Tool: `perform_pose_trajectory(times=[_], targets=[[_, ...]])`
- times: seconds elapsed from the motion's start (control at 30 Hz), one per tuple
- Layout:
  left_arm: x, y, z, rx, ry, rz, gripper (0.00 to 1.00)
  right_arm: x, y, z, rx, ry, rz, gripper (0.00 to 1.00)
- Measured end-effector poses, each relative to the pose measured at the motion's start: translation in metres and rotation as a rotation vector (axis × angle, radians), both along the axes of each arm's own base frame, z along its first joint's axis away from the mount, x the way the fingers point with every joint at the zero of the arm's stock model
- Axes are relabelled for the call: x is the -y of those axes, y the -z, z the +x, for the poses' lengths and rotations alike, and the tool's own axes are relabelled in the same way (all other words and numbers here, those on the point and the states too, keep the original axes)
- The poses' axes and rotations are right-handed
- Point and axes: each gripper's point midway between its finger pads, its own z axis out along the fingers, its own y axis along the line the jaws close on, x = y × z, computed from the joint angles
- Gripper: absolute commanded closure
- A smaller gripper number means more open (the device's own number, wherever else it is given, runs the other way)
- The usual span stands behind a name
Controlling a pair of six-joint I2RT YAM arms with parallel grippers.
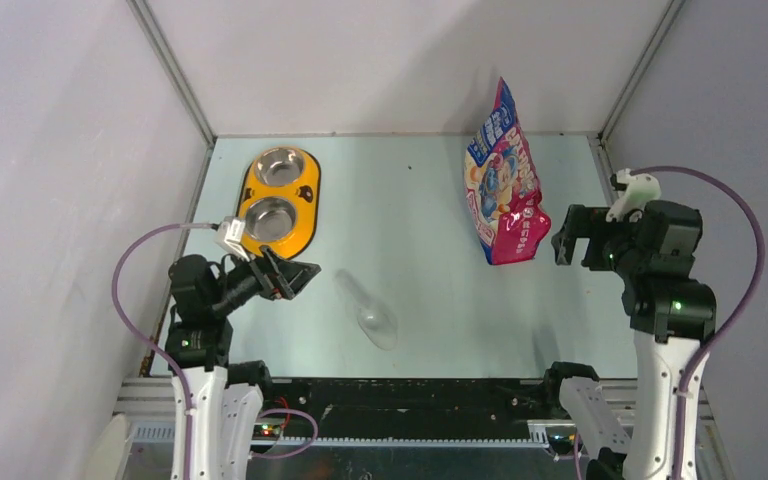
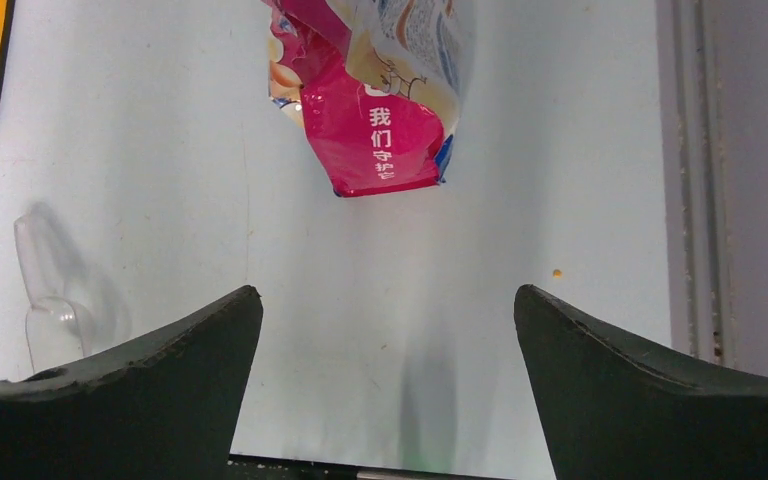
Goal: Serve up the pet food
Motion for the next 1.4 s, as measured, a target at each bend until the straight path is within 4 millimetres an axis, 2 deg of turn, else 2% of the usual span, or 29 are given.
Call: perform_pose_trajectory(times=[0.1,0.17,0.23,0.4,0.5,0.57,0.7,0.8,0.9,0.97,1.03,1.07,1.1,1.13,1.3,1.4], targets=[[0.002,-0.005,-0.002,0.01,0.014,-0.004,0.02,-0.003,0.007,0.013,-0.035,-0.04,0.011,0.0],[0.003,-0.013,-0.006,0.03,0.026,0.01,0.04,-0.011,0.009,0.019,-0.038,-0.132,0.009,0.01],[0.002,-0.021,-0.009,0.05,0.034,0.042,0.05,-0.019,0.008,0.027,-0.022,-0.21,0.008,0.09],[0.0,-0.043,-0.018,0.122,0.053,0.12,0.05,-0.046,-0.018,0.044,0.08,-0.35,-0.014,0.17],[-0.001,-0.043,-0.02,0.128,0.057,0.142,0.06,-0.06,-0.032,0.062,0.136,-0.389,-0.033,0.21],[-0.001,-0.039,-0.021,0.113,0.06,0.148,0.06,-0.066,-0.034,0.077,0.141,-0.393,-0.045,0.23],[-0.002,-0.039,-0.022,0.097,0.061,0.162,0.07,-0.07,-0.021,0.112,0.096,-0.36,-0.071,0.27],[-0.003,-0.041,-0.023,0.101,0.056,0.174,0.07,-0.066,0.0,0.139,0.038,-0.297,-0.09,0.3],[-0.004,-0.042,-0.023,0.103,0.052,0.181,0.07,-0.061,0.022,0.155,-0.025,-0.245,-0.111,0.34],[-0.004,-0.041,-0.023,0.102,0.051,0.181,0.08,-0.058,0.032,0.16,-0.053,-0.214,-0.122,0.43],[-0.004,-0.041,-0.023,0.101,0.052,0.183,0.08,-0.057,0.035,0.162,-0.062,-0.198,-0.13,0.67],[-0.004,-0.04,-0.023,0.101,0.053,0.184,0.08,-0.057,0.036,0.162,-0.062,-0.195,-0.137,0.9],[-0.004,-0.04,-0.023,0.101,0.053,0.185,0.08,-0.056,0.035,0.161,-0.061,-0.183,-0.138,0.96],[-0.004,-0.04,-0.023,0.101,0.053,0.185,0.08,-0.055,0.035,0.161,-0.059,-0.184,-0.144,1.0],[-0.005,-0.041,-0.022,0.106,0.052,0.185,0.08,-0.058,0.036,0.156,-0.062,-0.186,-0.119,1.0],[-0.005,-0.043,-0.02,0.107,0.05,0.179,0.09,-0.069,0.034,0.15,-0.063,-0.23,-0.099,1.0]])
